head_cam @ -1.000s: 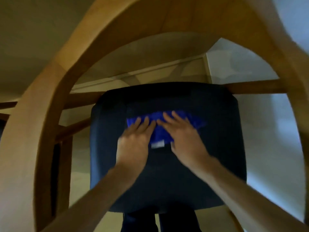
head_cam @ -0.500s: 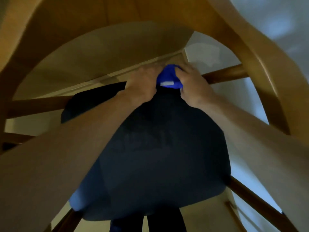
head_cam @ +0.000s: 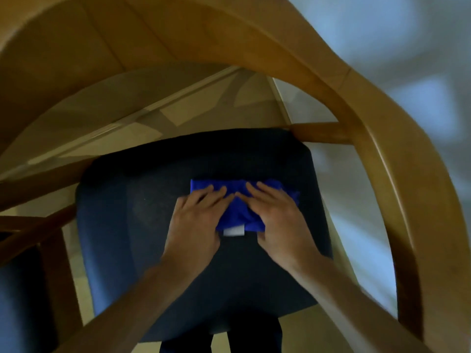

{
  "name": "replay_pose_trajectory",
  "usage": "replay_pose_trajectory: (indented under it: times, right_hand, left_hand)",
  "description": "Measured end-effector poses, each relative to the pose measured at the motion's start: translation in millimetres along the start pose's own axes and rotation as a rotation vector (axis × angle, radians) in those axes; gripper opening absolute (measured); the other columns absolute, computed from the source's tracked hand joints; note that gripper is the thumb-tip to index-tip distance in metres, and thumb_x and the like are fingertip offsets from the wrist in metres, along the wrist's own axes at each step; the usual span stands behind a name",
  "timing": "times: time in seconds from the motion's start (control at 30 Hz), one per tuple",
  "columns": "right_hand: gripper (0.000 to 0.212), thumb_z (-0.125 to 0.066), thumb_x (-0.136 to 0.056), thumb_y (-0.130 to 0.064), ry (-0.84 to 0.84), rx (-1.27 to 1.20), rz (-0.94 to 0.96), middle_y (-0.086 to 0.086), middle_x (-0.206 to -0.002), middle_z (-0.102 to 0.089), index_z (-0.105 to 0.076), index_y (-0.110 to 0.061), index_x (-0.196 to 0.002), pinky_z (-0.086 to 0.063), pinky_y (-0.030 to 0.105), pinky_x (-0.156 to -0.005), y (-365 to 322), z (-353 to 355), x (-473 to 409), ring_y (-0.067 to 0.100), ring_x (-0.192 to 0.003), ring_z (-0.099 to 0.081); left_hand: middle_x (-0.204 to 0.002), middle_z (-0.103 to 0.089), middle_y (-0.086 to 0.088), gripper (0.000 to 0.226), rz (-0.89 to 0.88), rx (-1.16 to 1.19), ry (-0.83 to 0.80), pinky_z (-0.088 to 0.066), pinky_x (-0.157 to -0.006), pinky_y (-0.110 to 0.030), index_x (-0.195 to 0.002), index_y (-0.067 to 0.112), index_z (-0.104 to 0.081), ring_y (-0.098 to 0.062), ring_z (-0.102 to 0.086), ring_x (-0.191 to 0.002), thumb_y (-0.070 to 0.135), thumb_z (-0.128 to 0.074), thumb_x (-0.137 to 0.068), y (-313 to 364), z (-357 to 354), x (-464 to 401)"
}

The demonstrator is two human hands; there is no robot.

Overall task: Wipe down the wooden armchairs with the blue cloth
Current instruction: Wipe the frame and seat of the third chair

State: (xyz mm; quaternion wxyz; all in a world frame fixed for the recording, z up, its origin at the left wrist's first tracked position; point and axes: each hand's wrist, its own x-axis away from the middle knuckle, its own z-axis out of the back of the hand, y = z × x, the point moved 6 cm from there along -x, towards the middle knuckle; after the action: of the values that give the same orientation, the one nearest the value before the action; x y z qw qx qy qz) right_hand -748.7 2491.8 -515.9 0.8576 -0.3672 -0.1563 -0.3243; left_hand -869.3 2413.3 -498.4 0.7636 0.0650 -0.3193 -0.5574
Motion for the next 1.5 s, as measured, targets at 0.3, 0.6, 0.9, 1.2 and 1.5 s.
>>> replay_pose_trajectory:
  times: [0.3, 0.6, 0.9, 1.2, 1.5]
  right_hand:
    - [0.062, -0.066, -0.078, -0.001, 0.446, -0.041, -0.050, 0.008, -0.148, -0.047, -0.053, -0.011, -0.137, -0.036, 0.052, -0.111, 22, 62, -28, 0.029, -0.139, -0.040]
    - [0.066, -0.062, -0.083, 0.007, 0.344, -0.141, -0.235, 0.005, -0.155, -0.037, -0.048, -0.014, -0.144, -0.020, 0.041, -0.121, 25, 21, -10, 0.024, -0.148, -0.023]
    - [0.051, -0.055, -0.072, 0.011, 0.365, -0.285, -0.146, 0.008, -0.131, -0.060, -0.069, -0.006, -0.118, -0.040, 0.044, -0.110, 39, 23, 51, 0.024, -0.131, -0.047]
    - [0.043, -0.060, -0.089, 0.001, 0.626, -0.410, -0.499, 0.000, -0.116, -0.056, -0.051, -0.007, -0.130, -0.026, 0.005, -0.087, 107, 55, -14, 0.009, -0.111, -0.055]
    - [0.065, -0.063, -0.087, -0.001, 0.306, -0.172, -0.368, 0.006, -0.156, -0.036, -0.042, -0.013, -0.147, -0.019, 0.040, -0.121, 75, -1, 56, 0.026, -0.147, -0.024]
  left_hand:
    - [-0.117, -0.063, -0.016, 0.061, -0.142, -0.078, 0.097, -0.047, -0.086, -0.046, -0.127, 0.010, -0.059, -0.039, -0.058, -0.103, -0.006, -0.066, -0.068, 14, 49, -100]
    - [-0.140, -0.054, -0.005, 0.064, -0.185, -0.051, 0.080, -0.031, -0.101, -0.041, -0.135, 0.013, -0.056, -0.031, -0.045, -0.128, 0.000, -0.067, -0.073, 19, 12, -93]
    - [-0.105, -0.066, 0.003, 0.045, -0.185, 0.044, -0.094, -0.037, -0.087, -0.035, -0.117, 0.020, -0.066, -0.023, -0.055, -0.100, 0.016, -0.074, -0.073, 38, -14, -25]
    - [-0.120, -0.058, -0.010, 0.043, -0.139, -0.132, 0.073, -0.050, -0.084, -0.040, -0.125, 0.015, -0.049, -0.028, -0.058, -0.107, 0.001, -0.060, -0.085, 79, 0, -154]
    - [-0.151, -0.041, 0.001, 0.059, -0.137, -0.110, -0.041, -0.029, -0.112, -0.031, -0.143, 0.018, -0.044, -0.016, -0.031, -0.142, 0.003, -0.058, -0.088, 67, -38, -30]
